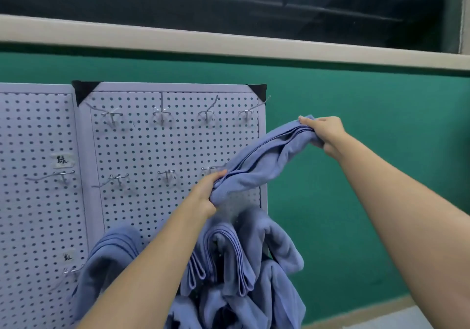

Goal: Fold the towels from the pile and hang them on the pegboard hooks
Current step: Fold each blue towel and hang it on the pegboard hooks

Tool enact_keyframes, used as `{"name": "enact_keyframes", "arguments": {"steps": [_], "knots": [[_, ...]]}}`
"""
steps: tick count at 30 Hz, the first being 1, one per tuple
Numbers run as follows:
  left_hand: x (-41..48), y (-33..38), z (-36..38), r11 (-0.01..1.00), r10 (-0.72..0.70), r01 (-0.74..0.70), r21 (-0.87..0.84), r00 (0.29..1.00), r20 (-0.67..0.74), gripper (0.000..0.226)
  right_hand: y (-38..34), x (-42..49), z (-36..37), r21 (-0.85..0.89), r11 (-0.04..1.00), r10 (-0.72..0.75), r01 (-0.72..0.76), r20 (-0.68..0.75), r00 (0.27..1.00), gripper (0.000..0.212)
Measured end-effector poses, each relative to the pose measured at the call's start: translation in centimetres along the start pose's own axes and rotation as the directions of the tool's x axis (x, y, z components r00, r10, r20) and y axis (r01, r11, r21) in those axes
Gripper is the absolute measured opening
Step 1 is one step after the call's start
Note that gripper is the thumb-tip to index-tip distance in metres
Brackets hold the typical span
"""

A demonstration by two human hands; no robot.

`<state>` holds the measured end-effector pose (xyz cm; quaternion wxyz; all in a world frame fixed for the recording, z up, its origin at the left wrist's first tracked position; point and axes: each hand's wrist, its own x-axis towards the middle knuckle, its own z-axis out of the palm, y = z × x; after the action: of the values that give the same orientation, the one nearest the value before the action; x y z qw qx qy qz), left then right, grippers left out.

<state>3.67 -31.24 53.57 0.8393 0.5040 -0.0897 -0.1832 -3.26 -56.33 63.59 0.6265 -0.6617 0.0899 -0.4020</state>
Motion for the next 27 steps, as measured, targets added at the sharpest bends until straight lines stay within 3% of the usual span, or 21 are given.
{"name": "enact_keyframes", "arguments": {"steps": [4,7,10,11,13,15,17,19,22,24,27], "knots": [[0.8,-1.8,0.0,0.950,0.153,-0.115,0.290,0.982,-0.112,0.024,5.3,0.0,0.1,-0.085,0.983,0.163,-0.163,0.000,0.987,0.028],[0.3,-3.2,0.6,0.857,0.315,-0.246,0.453,0.945,-0.083,0.029,8.9,-2.0,0.1,-0.191,0.960,0.229,-0.205,0.112,0.967,0.021],[-0.5,-3.7,1.3,0.607,0.517,-0.340,0.718,0.855,-0.032,0.032,10.3,-4.0,0.6,-0.296,0.945,0.199,-0.142,0.173,0.965,0.006],[-0.9,-3.7,1.6,0.524,0.576,-0.384,0.761,0.817,0.016,0.032,10.4,-4.1,0.7,-0.342,0.937,0.131,-0.066,0.171,0.976,0.015],[-2.3,-3.8,2.4,0.413,0.671,-0.493,0.766,0.733,0.110,0.029,9.7,-4.7,0.6,-0.339,0.932,-0.060,0.124,0.193,0.979,0.020],[-3.5,-3.8,3.2,0.382,0.697,-0.575,0.724,0.693,0.183,0.034,8.2,-6.0,0.5,-0.167,0.964,-0.151,0.208,0.302,0.941,0.021],[-4.0,-4.2,3.7,0.396,0.645,-0.619,0.678,0.713,0.275,0.050,7.0,-7.4,0.4,-0.065,0.971,-0.173,0.228,0.464,0.869,0.029],[-3.9,-4.6,3.7,0.303,0.606,-0.627,0.718,0.708,0.362,0.068,6.7,-8.0,-0.1,-0.081,0.955,-0.188,0.287,0.582,0.791,0.040],[-3.4,-5.0,3.5,0.144,0.598,-0.624,0.768,0.673,0.435,0.070,7.4,-8.1,-0.8,-0.193,0.925,-0.114,0.327,0.680,0.725,0.073],[-3.3,-5.0,3.6,0.098,0.633,-0.606,0.789,0.650,0.421,0.064,7.9,-8.3,-0.6,-0.246,0.889,-0.132,0.386,0.670,0.731,0.078],[-3.3,-4.4,4.0,0.083,0.701,-0.602,0.794,0.602,0.383,0.056,8.0,-8.5,0.1,-0.295,0.793,-0.351,0.534,0.495,0.795,0.055]]}}
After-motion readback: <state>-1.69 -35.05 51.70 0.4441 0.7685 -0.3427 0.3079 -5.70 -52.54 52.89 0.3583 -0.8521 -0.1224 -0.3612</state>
